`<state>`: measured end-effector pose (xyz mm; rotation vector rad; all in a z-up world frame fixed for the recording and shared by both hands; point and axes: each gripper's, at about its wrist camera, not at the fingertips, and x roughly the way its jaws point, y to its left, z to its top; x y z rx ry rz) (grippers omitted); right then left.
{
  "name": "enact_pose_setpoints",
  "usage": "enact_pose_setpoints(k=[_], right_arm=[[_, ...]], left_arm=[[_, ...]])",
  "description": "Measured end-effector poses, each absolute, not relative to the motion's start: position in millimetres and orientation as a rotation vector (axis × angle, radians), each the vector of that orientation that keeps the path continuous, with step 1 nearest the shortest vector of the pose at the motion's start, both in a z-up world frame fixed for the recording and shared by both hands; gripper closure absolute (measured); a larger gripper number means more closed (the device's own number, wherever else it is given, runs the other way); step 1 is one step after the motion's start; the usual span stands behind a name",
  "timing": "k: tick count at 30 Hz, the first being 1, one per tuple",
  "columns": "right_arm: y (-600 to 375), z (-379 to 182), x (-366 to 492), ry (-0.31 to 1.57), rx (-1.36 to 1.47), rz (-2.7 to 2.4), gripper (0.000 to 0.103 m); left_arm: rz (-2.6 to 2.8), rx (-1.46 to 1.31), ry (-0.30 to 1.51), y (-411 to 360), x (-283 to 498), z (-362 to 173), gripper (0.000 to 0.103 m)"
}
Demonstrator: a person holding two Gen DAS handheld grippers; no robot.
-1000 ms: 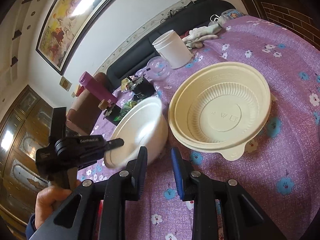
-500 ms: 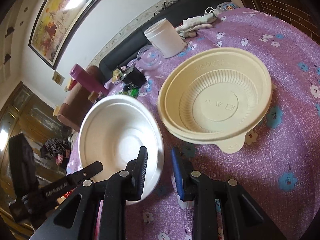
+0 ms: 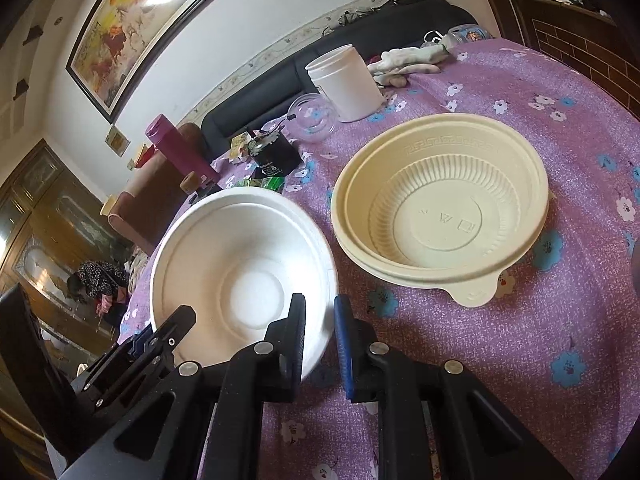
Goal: Organize plates and bowls
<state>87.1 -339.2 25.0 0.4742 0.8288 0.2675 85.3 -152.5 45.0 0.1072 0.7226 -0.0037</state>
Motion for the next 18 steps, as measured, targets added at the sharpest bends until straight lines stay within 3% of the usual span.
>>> enact_pose_setpoints(k=[2,5,9,13,14,15,16,17,18], right_arm=[[-340,24,88,0.826,0.479,0.260,0.087],[-345,25,89,0.824,0.490,0.217,0.084],[-345,21,96,0.834,0.523,0.224,0.049],[-335,20,99,0.811,0.510,0.254,0.049],[-333,20,99,0.805,0.499,0.253,0.050],[-332,19,99,0.803,0.489,0.256,0.056],[-330,18,100,0.806,0.485,0.258,0.063],[-329,16,101,0.819,0.478,0.262,0.080],[-326,13,102,0.842,0.463,0.262,0.086]], left_arm=[[-0.013,0.092,0.732,-150,89,43,0.079],[0.003,0.068,0.732,-145,94,40,0.049],[0.007,0.076,0.709,-149,97,40,0.048],[-0.004,0.091,0.711,-153,99,37,0.050],[-0.003,0.095,0.711,-154,99,37,0.058],[-0.005,0.103,0.711,-156,99,36,0.072],[-0.008,0.109,0.710,-157,98,36,0.078],[-0.012,0.114,0.708,-158,98,36,0.080],[-0.013,0.113,0.705,-158,97,37,0.080]])
